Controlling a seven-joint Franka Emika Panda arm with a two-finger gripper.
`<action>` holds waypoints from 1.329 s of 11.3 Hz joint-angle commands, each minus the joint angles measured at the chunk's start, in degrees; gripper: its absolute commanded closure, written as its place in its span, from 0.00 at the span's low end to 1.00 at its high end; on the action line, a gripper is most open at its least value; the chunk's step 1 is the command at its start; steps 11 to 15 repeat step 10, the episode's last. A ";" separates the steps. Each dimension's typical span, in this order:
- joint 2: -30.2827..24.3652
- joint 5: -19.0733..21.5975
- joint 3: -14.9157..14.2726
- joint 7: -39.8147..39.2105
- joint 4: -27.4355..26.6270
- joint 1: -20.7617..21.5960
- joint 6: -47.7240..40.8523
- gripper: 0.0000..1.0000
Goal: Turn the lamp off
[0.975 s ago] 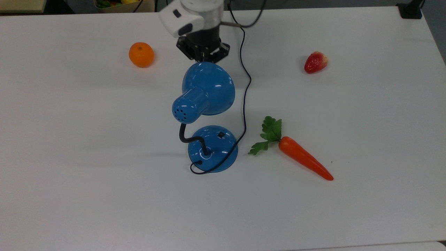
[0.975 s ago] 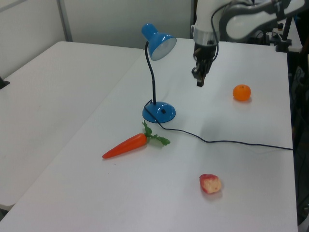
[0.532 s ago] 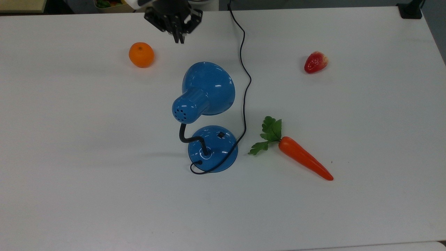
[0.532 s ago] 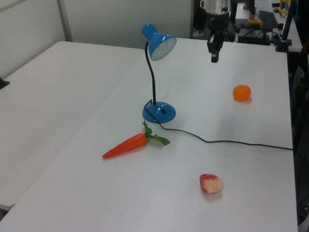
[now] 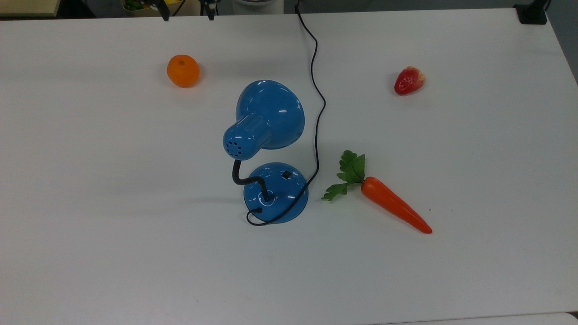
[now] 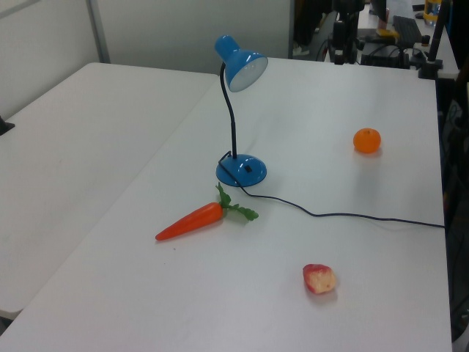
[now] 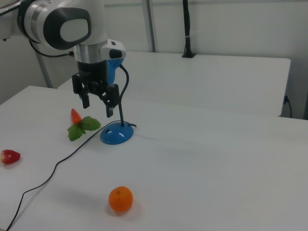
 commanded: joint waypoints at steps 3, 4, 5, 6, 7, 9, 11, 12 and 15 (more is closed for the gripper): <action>-1.29 1.27 -2.64 -3.78 1.99 0.45 -4.41 0.00; -1.47 1.27 -2.82 -3.60 2.16 0.45 -4.58 0.00; -1.47 1.36 -3.60 -3.51 2.51 0.45 -4.58 0.00; -1.47 1.36 -3.70 -2.47 2.86 0.37 -4.58 0.00; -1.47 1.36 -3.70 -1.50 2.87 0.10 -4.50 0.00; -1.47 1.62 -4.40 -1.40 2.87 -0.16 -4.49 0.00; -1.47 2.50 -4.14 -1.31 2.95 -1.29 -4.41 0.00; -1.47 2.50 -4.14 -1.31 2.95 -1.29 -4.41 0.00; -1.47 2.50 -4.14 -1.31 2.95 -1.29 -4.41 0.00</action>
